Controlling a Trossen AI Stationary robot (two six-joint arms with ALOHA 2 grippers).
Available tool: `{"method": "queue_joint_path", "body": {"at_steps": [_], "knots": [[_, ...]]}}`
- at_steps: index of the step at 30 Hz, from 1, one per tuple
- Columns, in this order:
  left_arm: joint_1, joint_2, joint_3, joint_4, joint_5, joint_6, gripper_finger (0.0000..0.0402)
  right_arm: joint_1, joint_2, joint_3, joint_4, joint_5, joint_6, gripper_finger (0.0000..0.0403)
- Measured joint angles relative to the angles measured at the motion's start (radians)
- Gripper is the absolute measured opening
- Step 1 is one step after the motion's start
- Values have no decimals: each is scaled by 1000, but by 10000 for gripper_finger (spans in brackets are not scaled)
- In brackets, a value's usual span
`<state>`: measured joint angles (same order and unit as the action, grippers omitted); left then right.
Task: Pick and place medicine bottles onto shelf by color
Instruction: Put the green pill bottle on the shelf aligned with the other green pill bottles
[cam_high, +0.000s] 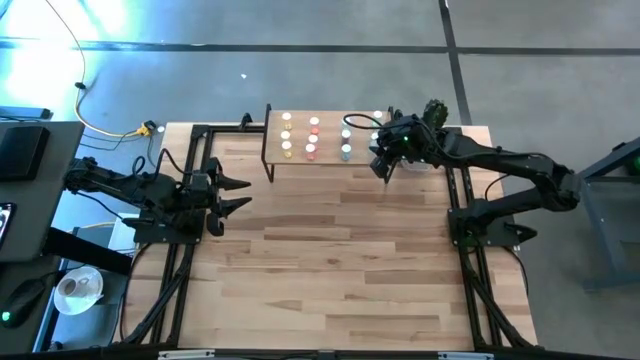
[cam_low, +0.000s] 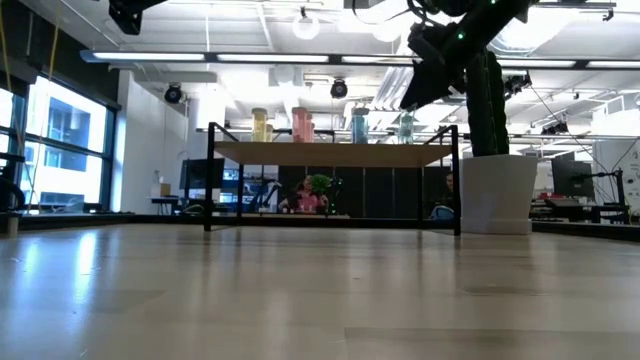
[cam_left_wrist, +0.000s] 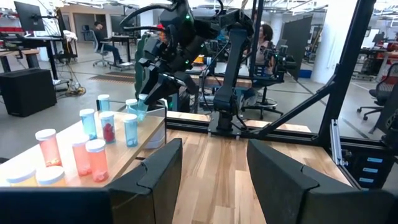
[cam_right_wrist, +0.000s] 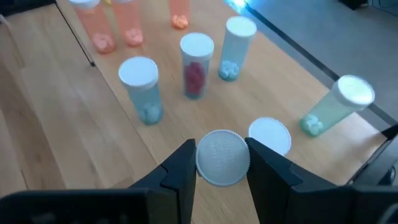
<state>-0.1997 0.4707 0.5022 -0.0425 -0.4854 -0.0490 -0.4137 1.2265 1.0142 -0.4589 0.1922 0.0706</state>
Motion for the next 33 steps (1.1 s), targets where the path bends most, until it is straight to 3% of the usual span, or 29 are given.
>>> {"method": "queue_joint_path", "body": {"at_steps": [12, 25, 33], "knots": [[0, 0, 0, -7, 0, 0, 172, -12, 18, 0, 5, 67, -7, 109], [0, 0, 0, -14, 0, 0, 172, -11, -16, 0, -4, -4, 21, 109], [0, 0, 0, -13, -3, 0, 172, -10, -20, 124, -221, -14, 88, 109]]}}
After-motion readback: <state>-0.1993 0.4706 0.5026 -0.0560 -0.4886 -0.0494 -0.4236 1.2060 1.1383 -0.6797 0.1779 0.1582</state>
